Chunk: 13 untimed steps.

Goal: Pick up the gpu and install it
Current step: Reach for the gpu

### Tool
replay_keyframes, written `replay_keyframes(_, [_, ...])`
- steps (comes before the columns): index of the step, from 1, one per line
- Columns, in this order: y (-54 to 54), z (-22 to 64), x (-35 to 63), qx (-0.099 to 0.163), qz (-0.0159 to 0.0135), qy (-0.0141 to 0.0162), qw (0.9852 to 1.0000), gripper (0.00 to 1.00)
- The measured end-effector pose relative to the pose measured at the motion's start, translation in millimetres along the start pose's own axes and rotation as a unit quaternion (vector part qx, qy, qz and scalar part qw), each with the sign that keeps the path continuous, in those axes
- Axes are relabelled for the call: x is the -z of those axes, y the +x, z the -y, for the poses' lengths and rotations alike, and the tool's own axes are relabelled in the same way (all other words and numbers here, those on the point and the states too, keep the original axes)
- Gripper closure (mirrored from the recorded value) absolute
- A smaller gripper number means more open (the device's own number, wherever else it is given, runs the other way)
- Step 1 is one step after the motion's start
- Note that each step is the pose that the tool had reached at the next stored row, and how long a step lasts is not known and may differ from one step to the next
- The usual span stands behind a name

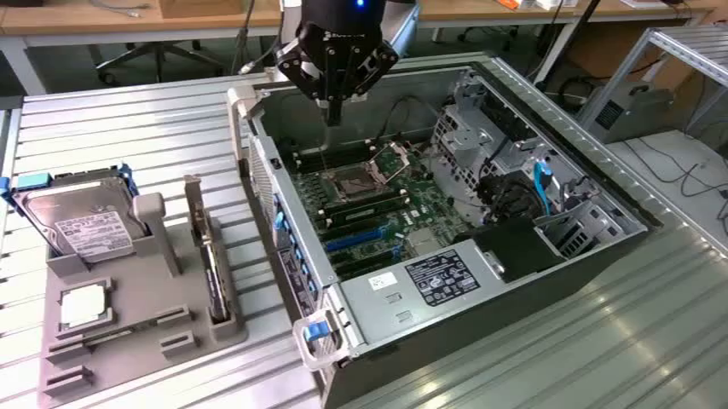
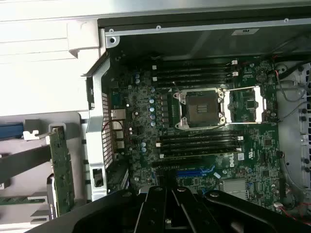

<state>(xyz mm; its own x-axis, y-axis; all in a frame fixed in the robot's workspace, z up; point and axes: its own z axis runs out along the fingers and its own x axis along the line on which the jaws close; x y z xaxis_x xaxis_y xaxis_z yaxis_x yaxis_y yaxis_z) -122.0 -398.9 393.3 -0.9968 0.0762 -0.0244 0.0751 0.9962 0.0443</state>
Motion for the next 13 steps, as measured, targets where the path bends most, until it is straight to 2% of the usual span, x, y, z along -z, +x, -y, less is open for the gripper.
replay_keyframes(13, [0.7,0.0,-0.1,0.0,0.0001,-0.0001,1.0,0.89])
